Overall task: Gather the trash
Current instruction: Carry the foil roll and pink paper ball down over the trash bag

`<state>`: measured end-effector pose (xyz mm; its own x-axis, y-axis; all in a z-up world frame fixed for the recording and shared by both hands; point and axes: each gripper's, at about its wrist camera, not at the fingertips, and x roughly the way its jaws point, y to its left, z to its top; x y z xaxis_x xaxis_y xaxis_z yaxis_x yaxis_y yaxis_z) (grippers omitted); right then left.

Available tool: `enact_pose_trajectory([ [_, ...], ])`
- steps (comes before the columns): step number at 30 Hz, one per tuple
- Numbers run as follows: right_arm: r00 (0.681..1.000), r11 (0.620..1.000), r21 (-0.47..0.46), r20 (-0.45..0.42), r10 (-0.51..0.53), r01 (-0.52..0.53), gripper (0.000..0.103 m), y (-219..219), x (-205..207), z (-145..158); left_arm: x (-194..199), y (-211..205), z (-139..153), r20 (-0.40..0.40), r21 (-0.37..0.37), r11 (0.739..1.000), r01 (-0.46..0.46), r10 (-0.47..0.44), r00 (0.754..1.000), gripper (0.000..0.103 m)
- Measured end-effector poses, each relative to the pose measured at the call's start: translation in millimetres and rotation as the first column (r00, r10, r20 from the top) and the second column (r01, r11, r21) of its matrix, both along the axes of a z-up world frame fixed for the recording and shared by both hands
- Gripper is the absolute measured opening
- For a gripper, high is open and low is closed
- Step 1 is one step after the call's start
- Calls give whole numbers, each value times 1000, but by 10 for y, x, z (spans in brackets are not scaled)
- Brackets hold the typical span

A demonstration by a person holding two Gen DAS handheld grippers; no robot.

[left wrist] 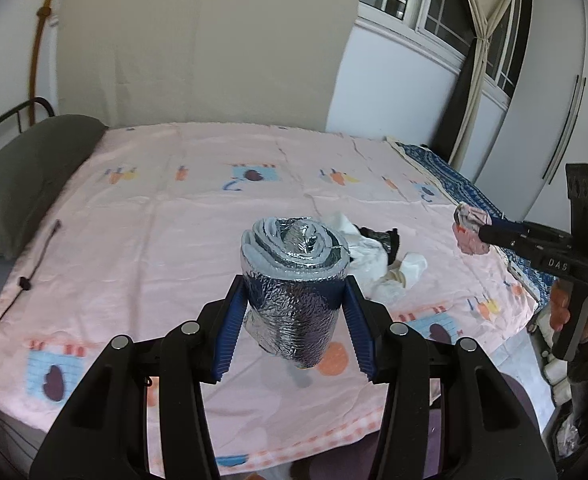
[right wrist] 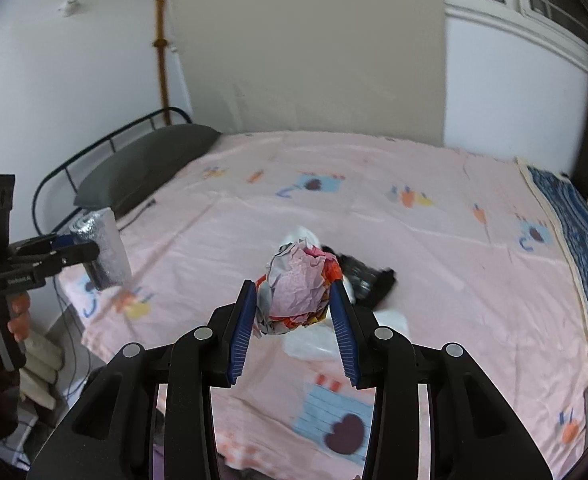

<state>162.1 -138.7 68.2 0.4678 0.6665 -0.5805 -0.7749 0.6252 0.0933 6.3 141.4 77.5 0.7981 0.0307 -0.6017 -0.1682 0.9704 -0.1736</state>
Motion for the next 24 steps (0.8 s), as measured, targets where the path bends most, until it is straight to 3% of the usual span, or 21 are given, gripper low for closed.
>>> enact_pose_trajectory([
  [13, 978, 978, 19, 38, 205, -205, 36, 984, -691, 234, -778, 551, 25, -21, 45, 994, -97, 99, 995, 49],
  [24, 925, 925, -10, 15, 379, -379, 36, 1864, -1447, 80, -1558, 965, -257, -72, 30, 979, -200, 201, 977, 49],
])
